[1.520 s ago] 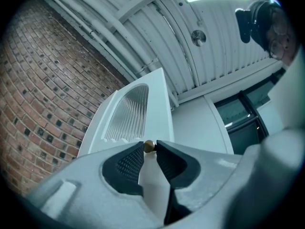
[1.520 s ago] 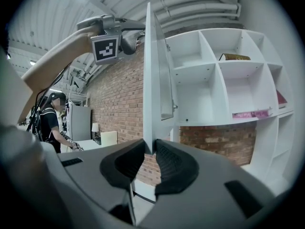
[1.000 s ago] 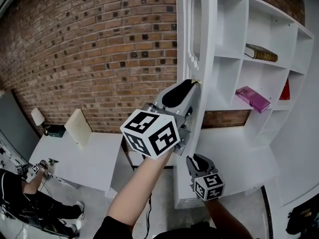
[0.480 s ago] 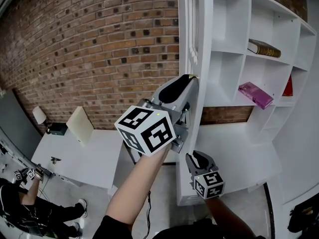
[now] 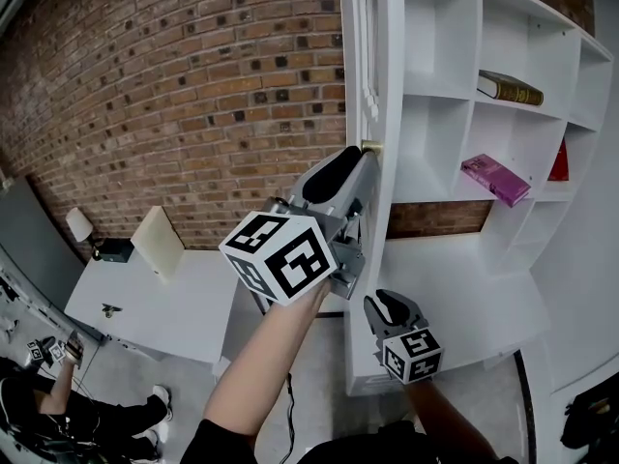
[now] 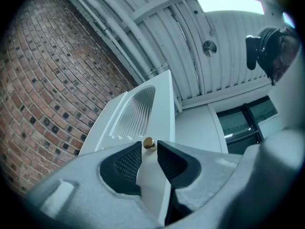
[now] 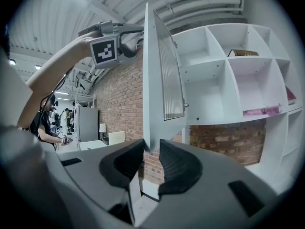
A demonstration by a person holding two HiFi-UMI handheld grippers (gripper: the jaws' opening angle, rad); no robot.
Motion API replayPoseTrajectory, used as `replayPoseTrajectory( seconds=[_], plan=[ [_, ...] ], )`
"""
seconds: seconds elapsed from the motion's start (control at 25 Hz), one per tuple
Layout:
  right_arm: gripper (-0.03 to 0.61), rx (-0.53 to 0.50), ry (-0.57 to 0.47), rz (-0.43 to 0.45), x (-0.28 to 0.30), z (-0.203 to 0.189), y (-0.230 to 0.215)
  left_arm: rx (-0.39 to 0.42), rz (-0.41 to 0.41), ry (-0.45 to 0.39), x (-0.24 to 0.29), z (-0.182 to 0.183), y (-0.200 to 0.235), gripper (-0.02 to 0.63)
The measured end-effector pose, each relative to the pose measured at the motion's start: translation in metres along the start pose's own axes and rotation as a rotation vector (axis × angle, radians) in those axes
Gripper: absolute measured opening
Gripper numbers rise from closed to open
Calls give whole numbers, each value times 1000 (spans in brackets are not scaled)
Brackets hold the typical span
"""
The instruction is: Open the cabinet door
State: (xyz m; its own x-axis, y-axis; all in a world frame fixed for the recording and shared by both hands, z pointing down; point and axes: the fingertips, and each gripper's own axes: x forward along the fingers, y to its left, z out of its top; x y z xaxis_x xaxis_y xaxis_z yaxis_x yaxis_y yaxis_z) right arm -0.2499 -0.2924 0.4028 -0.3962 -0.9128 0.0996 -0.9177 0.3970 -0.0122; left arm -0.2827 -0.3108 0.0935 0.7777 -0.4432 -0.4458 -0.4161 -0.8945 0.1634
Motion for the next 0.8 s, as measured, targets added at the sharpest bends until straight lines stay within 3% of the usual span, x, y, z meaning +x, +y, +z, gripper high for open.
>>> replayPoseTrajectory(
  seconds=[0.4, 0.64, 0.8],
  plan=[
    [86, 62, -9, 3, -47, 1, -20, 103, 69, 69, -53, -34, -9, 101],
    [86, 118, 47, -20, -88, -34, -32, -24, 151, 94, -124, -90, 6, 101],
    [86, 139, 76, -82, -116, -59, -44, -2, 209, 119, -167, -141, 9, 101]
  ],
)
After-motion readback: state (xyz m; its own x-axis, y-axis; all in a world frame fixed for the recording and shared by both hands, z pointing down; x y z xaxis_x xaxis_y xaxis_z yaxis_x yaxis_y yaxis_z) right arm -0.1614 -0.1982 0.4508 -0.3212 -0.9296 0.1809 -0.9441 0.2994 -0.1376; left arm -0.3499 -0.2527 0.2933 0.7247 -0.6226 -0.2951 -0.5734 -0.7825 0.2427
